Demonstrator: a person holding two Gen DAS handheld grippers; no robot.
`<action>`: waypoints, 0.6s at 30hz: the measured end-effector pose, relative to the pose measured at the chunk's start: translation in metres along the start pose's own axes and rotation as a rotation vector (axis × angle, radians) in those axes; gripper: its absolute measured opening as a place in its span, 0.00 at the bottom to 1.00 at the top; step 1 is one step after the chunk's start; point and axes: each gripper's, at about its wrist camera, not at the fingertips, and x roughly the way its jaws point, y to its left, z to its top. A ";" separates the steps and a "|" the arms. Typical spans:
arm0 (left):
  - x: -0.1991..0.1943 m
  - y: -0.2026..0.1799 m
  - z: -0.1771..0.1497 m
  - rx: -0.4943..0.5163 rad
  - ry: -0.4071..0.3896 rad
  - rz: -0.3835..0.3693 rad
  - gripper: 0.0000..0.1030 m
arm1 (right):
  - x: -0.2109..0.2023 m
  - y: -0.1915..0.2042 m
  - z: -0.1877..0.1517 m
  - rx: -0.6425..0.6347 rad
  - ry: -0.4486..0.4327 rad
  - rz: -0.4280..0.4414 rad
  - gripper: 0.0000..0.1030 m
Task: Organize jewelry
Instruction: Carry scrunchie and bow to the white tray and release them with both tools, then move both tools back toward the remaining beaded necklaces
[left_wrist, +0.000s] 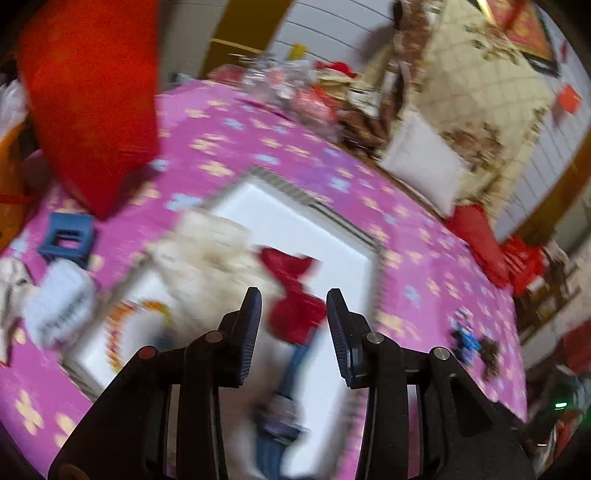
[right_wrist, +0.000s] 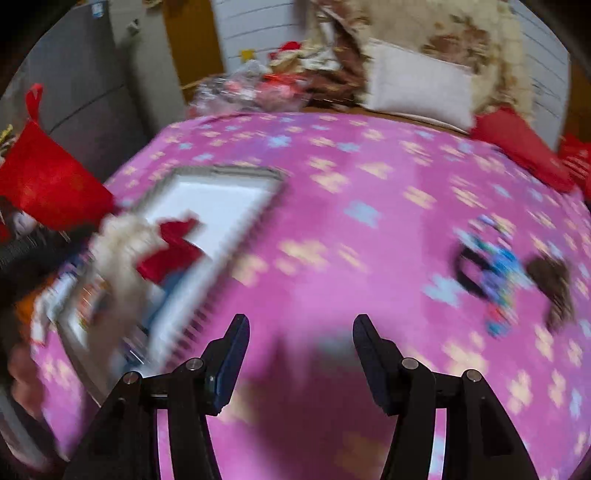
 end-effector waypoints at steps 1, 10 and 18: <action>-0.001 -0.012 -0.006 0.013 0.012 -0.023 0.35 | -0.001 -0.014 -0.006 0.008 0.007 -0.020 0.54; 0.013 -0.105 -0.065 0.209 0.098 -0.068 0.41 | 0.000 -0.136 -0.016 0.203 0.023 -0.105 0.48; 0.047 -0.104 -0.081 0.251 0.156 -0.006 0.41 | 0.038 -0.175 0.036 0.296 0.039 -0.072 0.45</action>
